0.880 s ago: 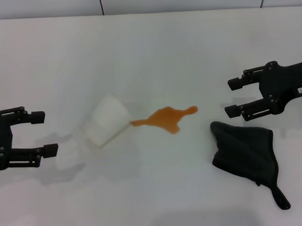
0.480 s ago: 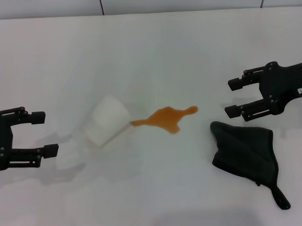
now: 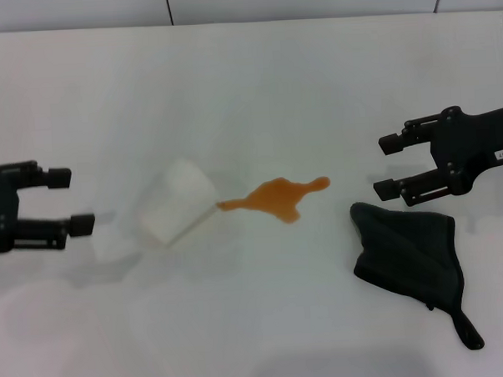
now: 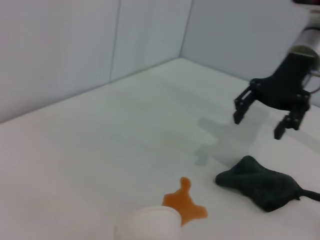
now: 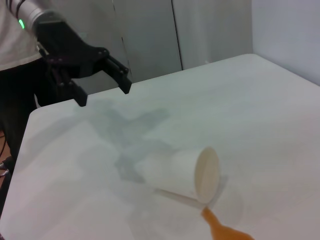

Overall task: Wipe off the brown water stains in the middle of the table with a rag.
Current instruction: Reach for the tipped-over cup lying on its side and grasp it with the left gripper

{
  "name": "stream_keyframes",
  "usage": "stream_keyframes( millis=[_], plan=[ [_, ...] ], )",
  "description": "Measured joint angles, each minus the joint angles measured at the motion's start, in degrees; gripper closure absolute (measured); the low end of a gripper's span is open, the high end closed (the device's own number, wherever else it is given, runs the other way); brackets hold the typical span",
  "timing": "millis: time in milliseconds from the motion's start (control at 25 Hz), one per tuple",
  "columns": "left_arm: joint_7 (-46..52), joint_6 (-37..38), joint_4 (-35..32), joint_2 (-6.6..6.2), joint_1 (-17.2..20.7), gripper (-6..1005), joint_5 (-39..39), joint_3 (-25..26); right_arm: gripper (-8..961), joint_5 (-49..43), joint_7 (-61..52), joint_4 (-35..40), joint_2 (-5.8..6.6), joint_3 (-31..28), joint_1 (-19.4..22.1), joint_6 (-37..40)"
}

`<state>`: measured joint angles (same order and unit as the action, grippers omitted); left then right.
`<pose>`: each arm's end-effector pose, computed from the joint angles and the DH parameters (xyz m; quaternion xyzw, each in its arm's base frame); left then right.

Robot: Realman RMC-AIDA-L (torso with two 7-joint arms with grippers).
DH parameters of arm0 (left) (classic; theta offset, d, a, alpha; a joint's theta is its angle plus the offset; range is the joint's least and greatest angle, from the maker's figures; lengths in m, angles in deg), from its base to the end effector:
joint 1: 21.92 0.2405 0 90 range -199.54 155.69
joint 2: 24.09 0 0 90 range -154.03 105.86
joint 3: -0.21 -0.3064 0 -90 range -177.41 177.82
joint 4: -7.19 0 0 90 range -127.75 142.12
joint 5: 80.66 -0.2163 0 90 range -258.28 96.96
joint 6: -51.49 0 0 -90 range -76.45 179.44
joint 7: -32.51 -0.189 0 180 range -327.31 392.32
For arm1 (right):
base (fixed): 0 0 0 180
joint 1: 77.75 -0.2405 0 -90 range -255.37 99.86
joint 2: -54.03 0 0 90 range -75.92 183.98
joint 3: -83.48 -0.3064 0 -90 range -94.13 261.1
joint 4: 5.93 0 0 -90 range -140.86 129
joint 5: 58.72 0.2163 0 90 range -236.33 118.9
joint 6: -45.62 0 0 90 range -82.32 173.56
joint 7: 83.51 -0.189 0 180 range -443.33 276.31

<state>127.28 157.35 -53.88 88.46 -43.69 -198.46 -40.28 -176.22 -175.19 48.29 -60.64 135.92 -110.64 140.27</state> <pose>-0.3153 0.3297 0.0400 -0.9560 -0.2265 -0.1461 0.1156 0.2513 0.3897 -0.0241 -0.9805 0.1337 0.1213 0.0780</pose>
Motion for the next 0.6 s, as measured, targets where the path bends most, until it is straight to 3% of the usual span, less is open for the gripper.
stream_keyframes(
  millis=[320, 600],
  plan=[
    [10.7, 0.4, -0.3, -1.24, -8.4, 116, -11.2, -0.1, 206, -0.2, 0.0, 0.0, -0.03, 0.1, -0.3, 0.0],
    [14.5, 0.1, -0.3, 0.86, -16.1, 116, -23.5, -0.7, 206, -0.2, 0.0, 0.1, -0.03, 0.1, -0.6, 0.0]
  ],
)
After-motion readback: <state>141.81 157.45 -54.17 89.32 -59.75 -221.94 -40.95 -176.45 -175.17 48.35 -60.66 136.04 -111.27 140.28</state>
